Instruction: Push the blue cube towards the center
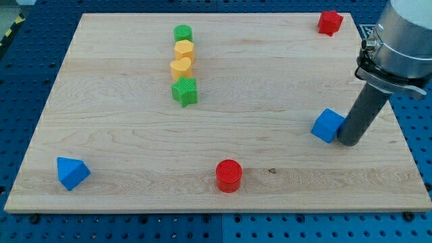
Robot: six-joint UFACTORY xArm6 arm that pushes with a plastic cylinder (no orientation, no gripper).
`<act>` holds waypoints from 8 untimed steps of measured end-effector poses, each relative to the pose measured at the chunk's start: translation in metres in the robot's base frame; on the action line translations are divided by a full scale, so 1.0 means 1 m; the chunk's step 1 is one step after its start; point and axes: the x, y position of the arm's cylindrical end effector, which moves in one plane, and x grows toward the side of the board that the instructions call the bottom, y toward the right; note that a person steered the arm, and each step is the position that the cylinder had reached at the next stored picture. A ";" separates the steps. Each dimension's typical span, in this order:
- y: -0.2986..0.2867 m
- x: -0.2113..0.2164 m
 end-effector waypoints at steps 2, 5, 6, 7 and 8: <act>-0.034 -0.001; -0.028 -0.037; -0.028 -0.064; -0.031 -0.080; -0.032 -0.071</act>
